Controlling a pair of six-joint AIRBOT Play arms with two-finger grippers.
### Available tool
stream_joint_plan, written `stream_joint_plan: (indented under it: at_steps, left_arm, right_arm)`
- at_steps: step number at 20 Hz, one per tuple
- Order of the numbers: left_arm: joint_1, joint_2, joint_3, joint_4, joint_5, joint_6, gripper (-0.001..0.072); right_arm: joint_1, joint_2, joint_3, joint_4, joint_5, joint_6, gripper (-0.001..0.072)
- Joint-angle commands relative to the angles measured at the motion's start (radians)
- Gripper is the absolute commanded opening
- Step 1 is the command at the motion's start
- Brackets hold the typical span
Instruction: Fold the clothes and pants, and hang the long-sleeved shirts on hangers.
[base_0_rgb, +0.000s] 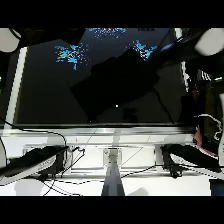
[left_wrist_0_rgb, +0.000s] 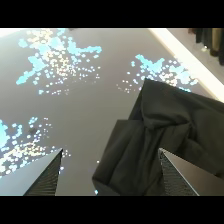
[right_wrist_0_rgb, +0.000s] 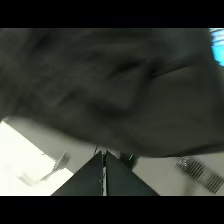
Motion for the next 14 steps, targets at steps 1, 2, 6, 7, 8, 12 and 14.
stream_joint_plan:
  at_steps: [1,2,6,7,8,12,14]
  left_arm:
    - [0.007,0.0,0.0,0.074,0.0,-0.003,0.07]
    - [0.01,0.0,0.0,0.092,-0.001,-0.003,0.07]
    - [0.017,-0.004,0.0,0.106,0.0,-0.003,0.07]
    - [0.016,-0.006,0.0,0.106,0.0,-0.003,0.0701]
    - [0.016,-0.008,0.0,0.106,0.0,-0.003,0.07]
    - [0.016,-0.013,0.0,0.106,0.0,-0.003,0.0701]
    - [0.016,-0.013,0.0,0.106,0.0,-0.003,0.07]
  right_arm:
    - [0.174,-0.026,-0.216,0.081,-0.137,-0.127,0.0018]
    - [0.224,-0.042,-0.275,0.078,-0.235,-0.17,0.0019]
    - [0.397,-0.153,-0.355,-0.026,-0.526,-0.377,0.0536]
    - [0.434,-0.187,-0.355,-0.045,-0.577,-0.404,0.0524]
    - [0.465,-0.221,-0.355,-0.055,-0.62,-0.425,0.0524]
    - [0.523,-0.339,-0.355,-0.118,-0.694,-0.455,0.0518]
    - [0.525,-0.373,-0.355,-0.128,-0.762,-0.454,0.0517]
